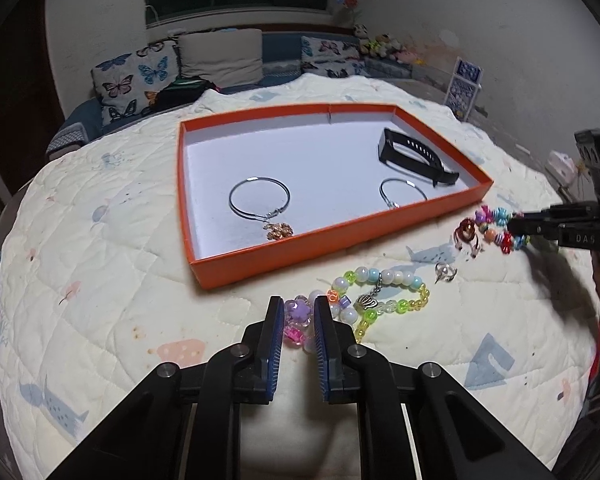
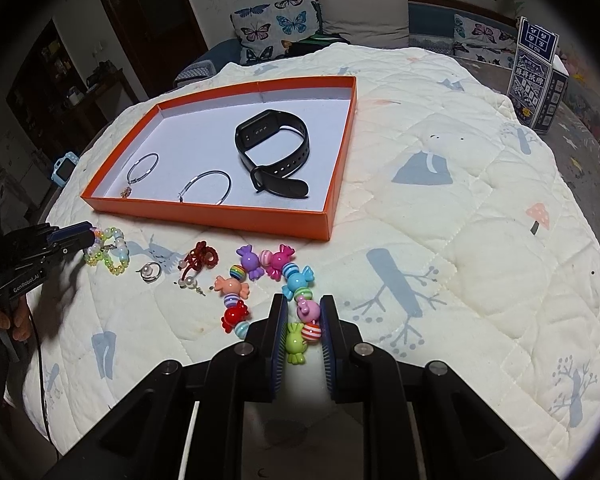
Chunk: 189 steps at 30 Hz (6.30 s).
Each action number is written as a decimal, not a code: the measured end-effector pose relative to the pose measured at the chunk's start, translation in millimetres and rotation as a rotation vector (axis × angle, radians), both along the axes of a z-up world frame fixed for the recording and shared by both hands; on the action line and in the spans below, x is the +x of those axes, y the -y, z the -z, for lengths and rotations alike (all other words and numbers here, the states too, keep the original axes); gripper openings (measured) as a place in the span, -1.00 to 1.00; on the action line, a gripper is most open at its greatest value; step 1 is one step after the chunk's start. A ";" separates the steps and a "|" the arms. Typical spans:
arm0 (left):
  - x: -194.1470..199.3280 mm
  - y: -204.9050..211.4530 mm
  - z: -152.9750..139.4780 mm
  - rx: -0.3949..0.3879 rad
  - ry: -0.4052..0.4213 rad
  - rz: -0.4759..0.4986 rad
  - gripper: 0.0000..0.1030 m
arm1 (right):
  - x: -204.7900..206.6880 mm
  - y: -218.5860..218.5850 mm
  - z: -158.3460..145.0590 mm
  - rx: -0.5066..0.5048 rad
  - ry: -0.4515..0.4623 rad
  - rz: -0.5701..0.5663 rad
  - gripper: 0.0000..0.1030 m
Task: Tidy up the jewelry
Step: 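Carry the pastel bracelet with the left tool into the tray while the right carries the candy bracelet, then open both tools, then close the right tool on the red-bow pearl earring, then grasp the silver ring with the left tool while the right tool lifts the red-bow earring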
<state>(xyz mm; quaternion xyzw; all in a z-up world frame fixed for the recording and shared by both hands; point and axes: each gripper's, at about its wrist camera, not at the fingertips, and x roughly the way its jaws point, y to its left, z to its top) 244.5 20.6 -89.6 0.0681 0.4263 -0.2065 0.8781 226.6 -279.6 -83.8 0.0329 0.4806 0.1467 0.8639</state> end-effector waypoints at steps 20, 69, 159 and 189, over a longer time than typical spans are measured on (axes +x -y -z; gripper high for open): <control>-16.1 -10.5 -145.8 -0.210 0.226 -0.046 -0.70 | -0.2 -17.9 -70.7 0.008 0.165 -0.091 -0.73; 166.5 6.8 -69.8 -0.141 0.024 -0.142 -0.59 | 142.6 -47.8 -38.7 -0.087 0.131 -0.087 -0.73; -54.1 26.3 -43.5 -0.108 0.040 -0.126 0.71 | 11.1 -71.1 -0.9 -0.062 0.083 -0.214 -0.67; -1.8 131.9 10.9 0.006 -0.057 0.249 -0.40 | 0.3 -31.1 -21.9 0.002 0.129 -0.162 -0.67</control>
